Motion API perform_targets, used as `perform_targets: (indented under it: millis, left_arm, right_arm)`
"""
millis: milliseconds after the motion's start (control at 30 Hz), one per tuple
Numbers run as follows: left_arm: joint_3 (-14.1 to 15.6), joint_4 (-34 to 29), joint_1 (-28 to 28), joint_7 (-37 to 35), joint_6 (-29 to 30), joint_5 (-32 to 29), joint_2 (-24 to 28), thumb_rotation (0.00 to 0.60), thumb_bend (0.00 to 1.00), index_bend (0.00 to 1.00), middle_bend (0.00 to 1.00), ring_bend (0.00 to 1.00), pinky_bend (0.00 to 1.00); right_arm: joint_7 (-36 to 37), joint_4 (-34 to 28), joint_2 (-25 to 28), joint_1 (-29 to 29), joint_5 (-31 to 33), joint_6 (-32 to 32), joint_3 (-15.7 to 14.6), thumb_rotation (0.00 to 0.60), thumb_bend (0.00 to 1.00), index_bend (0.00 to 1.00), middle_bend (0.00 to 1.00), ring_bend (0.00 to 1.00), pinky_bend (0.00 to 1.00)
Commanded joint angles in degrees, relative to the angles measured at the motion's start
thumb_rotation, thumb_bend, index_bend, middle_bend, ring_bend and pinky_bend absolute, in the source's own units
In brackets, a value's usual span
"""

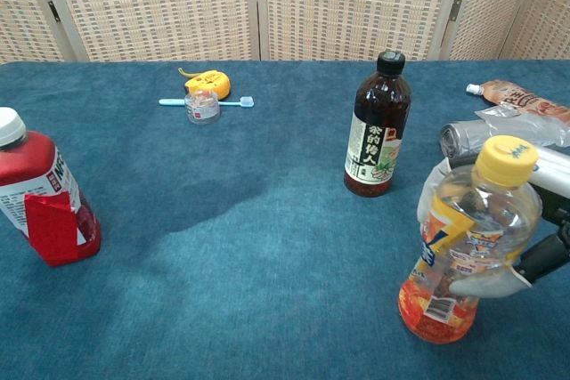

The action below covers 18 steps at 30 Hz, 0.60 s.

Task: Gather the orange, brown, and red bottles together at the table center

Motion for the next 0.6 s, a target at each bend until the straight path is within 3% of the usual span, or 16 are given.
perform_targets:
  millis: [33, 600]
  left_arm:
    - [-0.02, 0.01, -0.02, -0.08, -0.02, 0.0, 0.0, 0.6, 0.13, 0.55, 0.45, 0.41, 0.61]
    - [-0.15, 0.31, -0.1, -1.0, -0.45, -0.39, 0.34, 0.6, 0.13, 0.55, 0.45, 0.41, 0.61]
  right_arm:
    - [-0.21, 0.43, -0.89, 0.83, 0.56, -0.26, 0.87, 0.6, 0.04, 0.58, 0.62, 0.57, 0.61]
    - [1.97, 8.41, -13.02, 8.97, 6.17, -5.84, 8.0, 0.6, 0.05, 0.58, 0.62, 0.57, 0.61]
